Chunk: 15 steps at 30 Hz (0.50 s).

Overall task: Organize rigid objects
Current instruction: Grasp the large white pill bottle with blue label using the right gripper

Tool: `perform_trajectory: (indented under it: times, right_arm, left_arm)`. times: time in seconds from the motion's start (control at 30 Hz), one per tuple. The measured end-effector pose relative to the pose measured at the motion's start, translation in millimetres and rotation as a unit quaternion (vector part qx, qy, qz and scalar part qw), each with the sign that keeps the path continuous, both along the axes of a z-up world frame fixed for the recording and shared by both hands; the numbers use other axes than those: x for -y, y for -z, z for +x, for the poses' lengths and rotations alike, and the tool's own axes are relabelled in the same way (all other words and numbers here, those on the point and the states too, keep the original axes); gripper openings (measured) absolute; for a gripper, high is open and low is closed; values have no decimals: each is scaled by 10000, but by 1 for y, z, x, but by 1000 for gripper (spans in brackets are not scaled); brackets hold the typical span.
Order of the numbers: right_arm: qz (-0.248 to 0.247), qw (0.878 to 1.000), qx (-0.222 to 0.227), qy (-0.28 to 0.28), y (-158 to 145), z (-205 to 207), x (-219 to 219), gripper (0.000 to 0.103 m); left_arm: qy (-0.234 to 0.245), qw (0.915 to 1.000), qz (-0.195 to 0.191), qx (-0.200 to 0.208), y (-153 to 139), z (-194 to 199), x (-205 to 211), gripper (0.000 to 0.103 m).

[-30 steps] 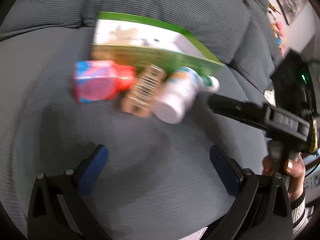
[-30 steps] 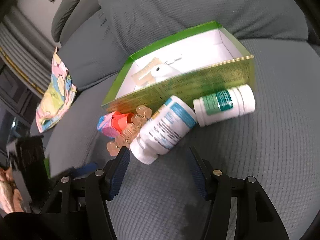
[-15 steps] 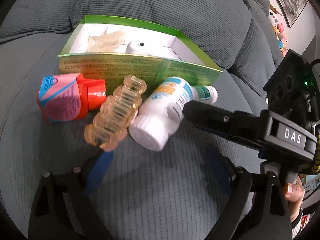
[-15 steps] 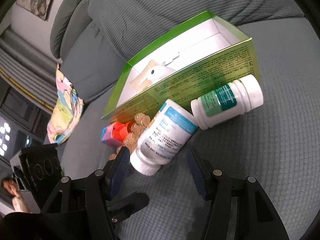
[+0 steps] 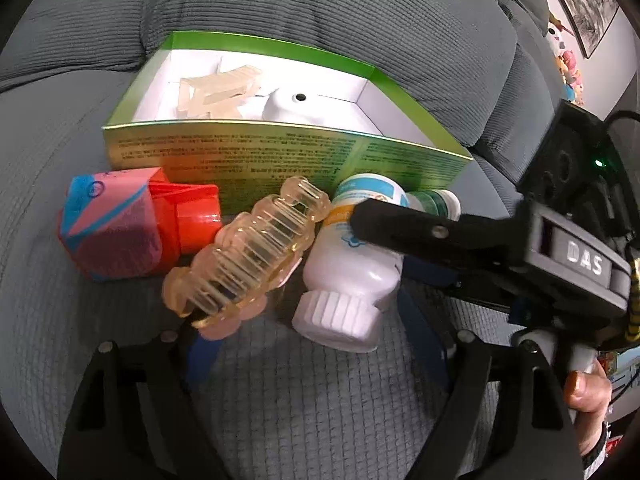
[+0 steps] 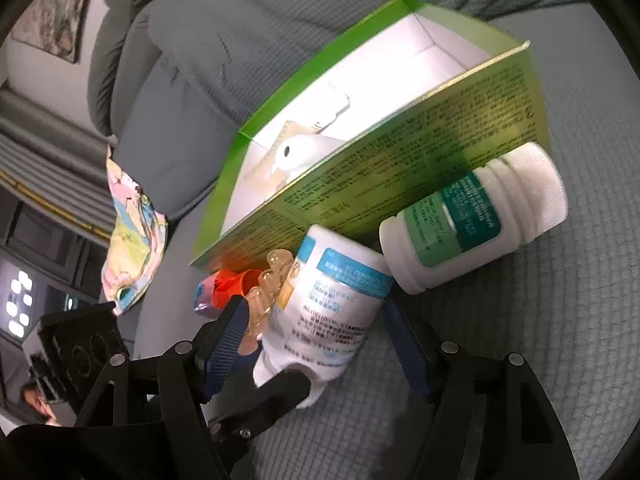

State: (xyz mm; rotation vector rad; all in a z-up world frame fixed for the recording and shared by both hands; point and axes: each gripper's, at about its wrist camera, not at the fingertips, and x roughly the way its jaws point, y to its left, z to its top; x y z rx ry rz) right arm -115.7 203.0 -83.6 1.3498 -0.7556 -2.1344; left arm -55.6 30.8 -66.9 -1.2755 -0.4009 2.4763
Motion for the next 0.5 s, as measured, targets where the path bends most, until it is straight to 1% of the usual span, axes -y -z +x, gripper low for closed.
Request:
perform_trajectory:
  times: [0.03,0.13,0.17,0.2,0.27,0.33,0.4,0.5]
  right_arm:
    - [-15,10000,38,7,3,-1,1,71]
    - [-92,9999,56,4,7,-3,1,70]
    - [-92,10000,29,-5,7,-2,1,65]
    - [-52,10000,22,-12,8,-2,0,63]
    - [-139,9999,31,-26,10,0,-4,62]
    - [-224,9997,38,16,11,3,-8,62]
    - [-232,9997,15,58,9,7,-9,61]
    - [-346,9994,-52,38,3,17,-10,58]
  left_arm:
    - [42,10000,-18,-15,0,0,-1,74]
    - [216,9997,-54,-24,2,3,-6,69]
    - [253,9997,-45,-6,3,4,-8,67]
    - [274,9996,-45,-18,3,6,-8,66]
    - [326,9995,-15,-15,2,7,-9,64]
    - [384,9993,-25,-16,1,11,-11,58]
    - [442,9990,-26,-32,-1,16,-12,54]
    - [496,9987,50,-50,-3,27,-11,54]
